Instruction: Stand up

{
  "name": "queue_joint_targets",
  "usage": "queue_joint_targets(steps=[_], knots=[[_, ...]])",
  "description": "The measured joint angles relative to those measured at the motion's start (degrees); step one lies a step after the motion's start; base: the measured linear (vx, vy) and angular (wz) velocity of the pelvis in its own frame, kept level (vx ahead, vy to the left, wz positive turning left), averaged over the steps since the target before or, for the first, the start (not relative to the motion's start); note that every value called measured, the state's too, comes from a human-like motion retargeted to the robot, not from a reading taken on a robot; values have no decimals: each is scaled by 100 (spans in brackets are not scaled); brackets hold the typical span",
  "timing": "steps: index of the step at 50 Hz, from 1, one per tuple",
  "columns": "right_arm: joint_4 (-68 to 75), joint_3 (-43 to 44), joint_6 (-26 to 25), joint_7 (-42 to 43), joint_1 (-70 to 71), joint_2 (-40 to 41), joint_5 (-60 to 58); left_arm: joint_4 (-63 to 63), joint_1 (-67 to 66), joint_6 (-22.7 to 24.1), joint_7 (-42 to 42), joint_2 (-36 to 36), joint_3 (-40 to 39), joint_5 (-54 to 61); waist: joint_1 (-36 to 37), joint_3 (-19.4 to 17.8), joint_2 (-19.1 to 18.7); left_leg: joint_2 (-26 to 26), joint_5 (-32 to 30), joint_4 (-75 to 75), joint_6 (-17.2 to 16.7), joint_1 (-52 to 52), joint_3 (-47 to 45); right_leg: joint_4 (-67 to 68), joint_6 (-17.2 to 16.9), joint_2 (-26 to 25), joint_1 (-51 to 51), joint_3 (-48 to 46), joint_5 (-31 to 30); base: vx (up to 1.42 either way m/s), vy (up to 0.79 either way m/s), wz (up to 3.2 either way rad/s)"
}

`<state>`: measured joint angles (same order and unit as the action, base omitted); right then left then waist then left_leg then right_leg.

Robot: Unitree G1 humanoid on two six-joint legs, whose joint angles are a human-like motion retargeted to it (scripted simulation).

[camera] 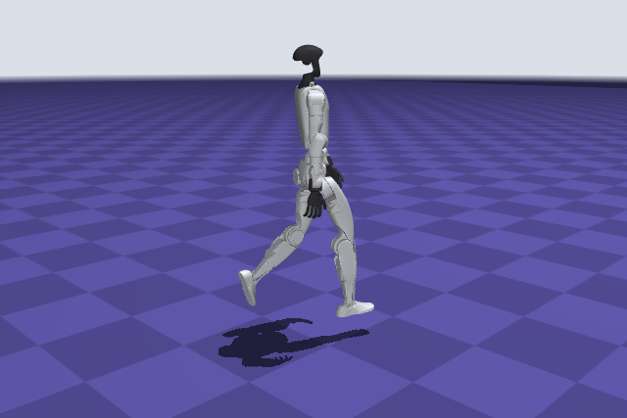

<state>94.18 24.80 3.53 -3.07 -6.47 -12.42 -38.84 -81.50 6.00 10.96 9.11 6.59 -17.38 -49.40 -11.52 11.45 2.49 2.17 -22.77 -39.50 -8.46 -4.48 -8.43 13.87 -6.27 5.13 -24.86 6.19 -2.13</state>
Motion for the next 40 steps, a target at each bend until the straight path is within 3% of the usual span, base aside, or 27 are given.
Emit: queue_joint_targets(steps=[2,3,5,8,10,15,20,25,28,30,32,33,35,36,40], knots=[[-155,-104,46,-31,217,59,70,-237,-251,-131,-25,132,-111,-82,244,-92,82,-344,-281,-1207,114,551,-509,106,301,-96,284,61,202,68,-6,-56],[-245,-172,80,-38,345,97,76,-330,-400,-205,-17,215,-194,-102,310,-143,101,-269,-252,-1574,162,842,-474,117,428,-85,421,-96,257,69,-4,-59],[-465,-332,168,-79,603,168,81,-481,-718,-347,-38,368,-453,-151,392,-219,114,-396,603,-2222,401,1402,-623,72,627,-153,679,-204,331,72,-2,-47],[-837,-526,370,-140,884,237,96,-658,-1296,-468,-141,543,-856,-97,572,-256,19,-355,1335,-2329,282,2335,-381,-70,816,-403,1059,-112,456,65,2,-45],[-1130,-639,513,-173,1009,259,129,-753,-1677,-531,-179,628,-1152,-24,712,-262,-93,-349,1876,-1952,135,2823,-223,-148,937,-558,1273,-258,519,74,4,-54],[-1575,-878,834,-178,1317,221,256,-856,-2494,-597,-163,764,-1710,262,1222,-471,-423,-737,2544,195,331,3374,-133,-48,1263,-1230,1834,-27,722,60,8,-88],[-1559,-1043,877,-220,1636,96,160,-905,-2976,-647,-227,710,-2136,383,1343,-715,-890,-1327,2186,2583,877,3722,-229,425,1662,-1977,2210,230,1183,60,16,-61],[-1437,-1086,848,-148,1620,-28,38,-781,-2933,-658,-284,616,-2324,381,1413,-755,-966,-1670,2527,2173,1321,4141,-505,1364,1890,-2366,1965,464,1550,58,26,-53],[-1307,-1023,859,-32,1532,-58,86,-569,-2574,-607,-404,643,-2355,483,1620,-781,-1044,-1970,2272,1287,1360,4753,-83,2248,1771,-2569,1477,10,511,31,19,-100],[-1242,-1008,870,98,1563,-72,211,-327,-2136,-555,-413,692,-2358,575,1838,-1054,-1039,-2249,2308,722,1243,5214,439,3669,1140,-3062,722,308,-304,6,16,-115],[-1166,-1016,936,212,1618,-130,373,-13,-1604,-513,-366,835,-2162,744,1725,-1191,-1062,-2171,2707,203,1168,5728,673,5169,762,-3216,-495,-36,301,-15,9,-10],[-1154,-1082,966,250,1638,-151,442,183,-1339,-506,-349,907,-2116,776,1710,-1255,-1027,-2268,2893,-78,1126,5952,576,5793,826,-3187,-1102,-244,739,-21,9,-12],[-1143,-1180,1015,315,1692,-225,490,671,-745,-448,-336,1063,-2013,815,1671,-1399,-890,-2169,3238,-629,1065,6466,609,6043,844,-2874,-2246,-465,1210,-27,11,-7],[-1140,-1236,1020,332,1711,-269,455,872,-514,-398,-327,1132,-1973,838,1627,-1461,-788,-2040,3381,-849,1067,6631,580,5758,668,-2738,-2614,-476,1301,-30,7,22],[-1208,-1546,983,501,1813,-414,166,1659,387,-201,-195,1547,-1763,1056,1058,-1872,-408,-1465,3989,-1986,1127,7285,371,3458,-711,-2195,-3837,-215,1456,-22,5,101]])
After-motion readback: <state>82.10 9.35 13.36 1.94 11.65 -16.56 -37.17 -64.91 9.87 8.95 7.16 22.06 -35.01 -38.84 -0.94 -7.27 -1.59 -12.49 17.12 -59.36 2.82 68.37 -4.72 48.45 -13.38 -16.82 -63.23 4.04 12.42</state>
